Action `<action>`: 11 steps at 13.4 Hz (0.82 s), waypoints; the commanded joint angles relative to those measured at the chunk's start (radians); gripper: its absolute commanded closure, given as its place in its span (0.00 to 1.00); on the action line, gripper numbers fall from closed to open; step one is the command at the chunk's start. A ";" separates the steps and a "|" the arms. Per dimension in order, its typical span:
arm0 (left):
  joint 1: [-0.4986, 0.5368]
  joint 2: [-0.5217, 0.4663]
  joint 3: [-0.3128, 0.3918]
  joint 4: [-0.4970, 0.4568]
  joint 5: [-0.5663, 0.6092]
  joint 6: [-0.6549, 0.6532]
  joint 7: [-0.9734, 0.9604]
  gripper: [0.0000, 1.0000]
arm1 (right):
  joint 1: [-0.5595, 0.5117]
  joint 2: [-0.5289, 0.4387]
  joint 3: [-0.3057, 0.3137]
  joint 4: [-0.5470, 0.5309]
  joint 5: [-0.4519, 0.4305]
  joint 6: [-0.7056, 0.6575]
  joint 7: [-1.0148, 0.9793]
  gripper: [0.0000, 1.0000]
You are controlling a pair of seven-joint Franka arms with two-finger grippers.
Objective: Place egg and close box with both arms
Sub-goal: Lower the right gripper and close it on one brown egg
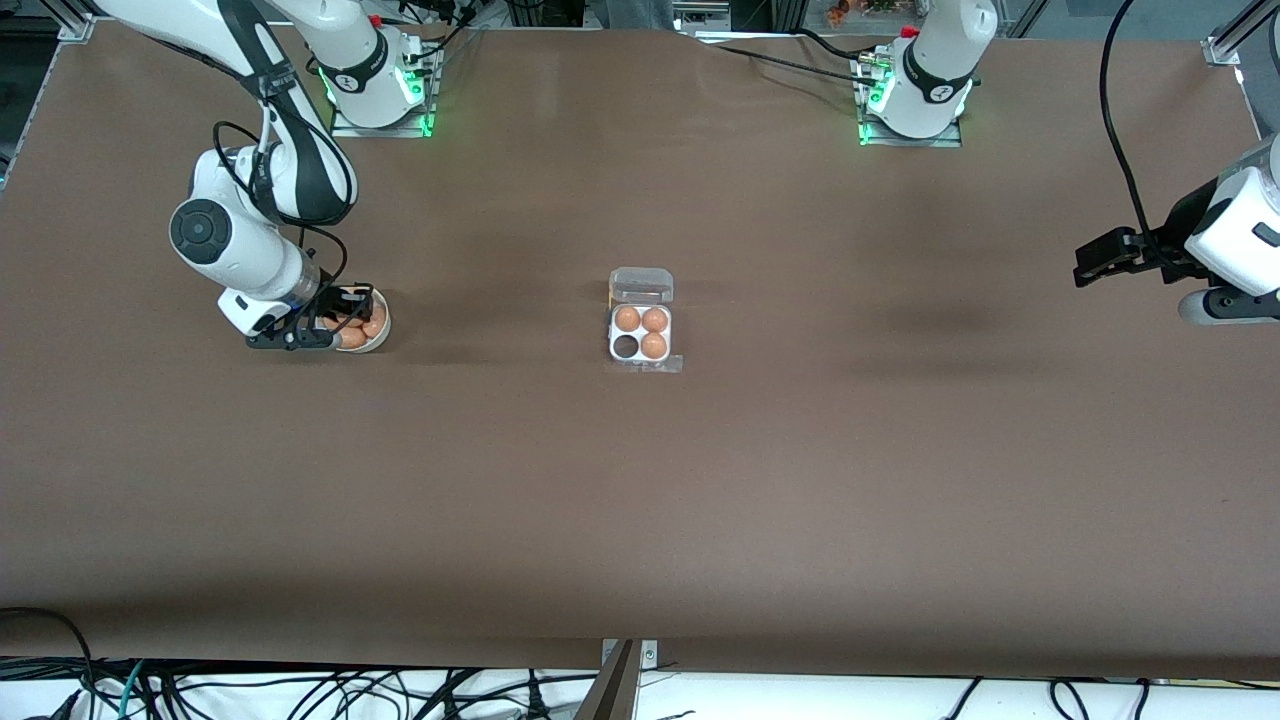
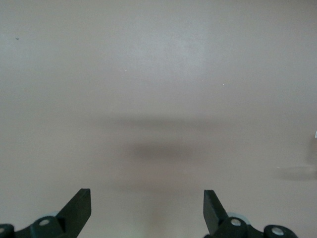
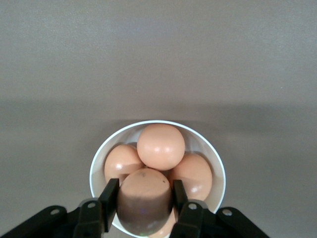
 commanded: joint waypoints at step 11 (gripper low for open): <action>0.004 0.012 -0.003 0.025 -0.003 -0.013 0.008 0.00 | 0.001 0.017 0.004 0.058 -0.011 -0.046 -0.039 0.91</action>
